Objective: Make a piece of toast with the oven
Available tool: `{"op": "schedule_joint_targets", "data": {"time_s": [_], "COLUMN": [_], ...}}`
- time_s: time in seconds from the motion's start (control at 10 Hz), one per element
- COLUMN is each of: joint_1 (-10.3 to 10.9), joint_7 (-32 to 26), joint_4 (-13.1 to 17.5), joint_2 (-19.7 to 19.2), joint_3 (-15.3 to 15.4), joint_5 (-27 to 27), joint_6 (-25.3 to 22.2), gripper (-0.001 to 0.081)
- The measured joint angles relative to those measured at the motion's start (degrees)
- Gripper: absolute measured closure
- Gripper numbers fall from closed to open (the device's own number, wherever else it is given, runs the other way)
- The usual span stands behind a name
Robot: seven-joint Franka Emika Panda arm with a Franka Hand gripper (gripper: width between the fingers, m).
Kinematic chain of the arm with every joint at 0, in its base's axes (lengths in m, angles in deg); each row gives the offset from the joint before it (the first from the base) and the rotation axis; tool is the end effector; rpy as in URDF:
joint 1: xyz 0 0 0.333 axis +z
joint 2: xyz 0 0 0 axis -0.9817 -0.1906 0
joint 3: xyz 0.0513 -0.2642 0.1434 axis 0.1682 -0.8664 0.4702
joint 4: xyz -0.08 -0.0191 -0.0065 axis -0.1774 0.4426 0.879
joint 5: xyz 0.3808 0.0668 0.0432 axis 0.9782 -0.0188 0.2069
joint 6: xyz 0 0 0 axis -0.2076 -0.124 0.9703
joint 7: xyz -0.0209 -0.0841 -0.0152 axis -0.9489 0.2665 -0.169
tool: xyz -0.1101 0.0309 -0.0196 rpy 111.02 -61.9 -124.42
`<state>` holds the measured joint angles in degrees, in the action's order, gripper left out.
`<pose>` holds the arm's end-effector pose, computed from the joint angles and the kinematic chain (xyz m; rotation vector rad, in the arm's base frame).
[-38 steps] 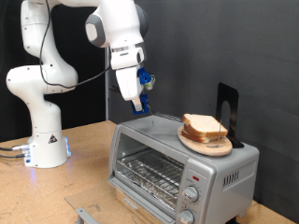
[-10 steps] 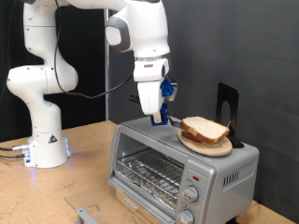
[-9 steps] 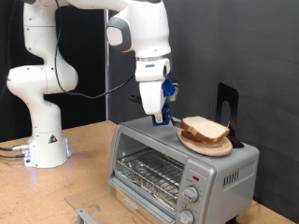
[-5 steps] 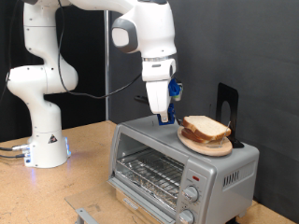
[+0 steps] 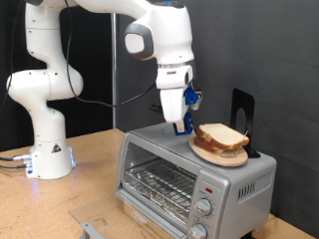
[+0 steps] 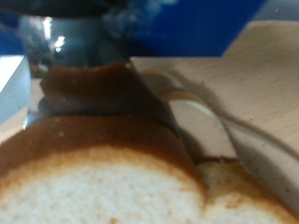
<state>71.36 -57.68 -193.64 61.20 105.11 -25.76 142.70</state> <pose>0.5442 0.1263 0.4123 -2.9869 0.2003 -0.1527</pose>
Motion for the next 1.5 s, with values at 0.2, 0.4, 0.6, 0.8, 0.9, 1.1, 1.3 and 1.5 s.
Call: {"op": "schedule_joint_targets", "data": {"time_s": [0.2, 0.4, 0.6, 0.8, 0.9, 1.1, 1.3, 1.5], "joint_1": [0.0, 0.0, 0.0, 0.0, 0.0, 0.0, 0.0, 0.0], "joint_7": [0.6, 0.3, -0.5, -0.6, -0.6, -1.0, -5.1, -10.0], "joint_4": [0.4, 0.5, 0.5, 0.0, -0.6, -2.4, -4.6, -6.7], "joint_2": [-0.7, -0.8, -0.8, -0.8, -0.8, -0.2, 1.2, 3.4], "joint_3": [0.0, 0.0, 0.0, 0.0, 0.0, 0.0, 0.0, 0.0], "joint_5": [-0.5, -0.5, -0.5, -0.4, -0.1, 1.0, 4.7, 9.4], "joint_6": [0.6, 0.7, 0.7, 3.0, 5.0, 8.9, 11.7, 12.4], "gripper": [0.0406, 0.0406, 0.0406, 0.0406, 0.0406, 0.0406, 0.0406, 0.0406]}}
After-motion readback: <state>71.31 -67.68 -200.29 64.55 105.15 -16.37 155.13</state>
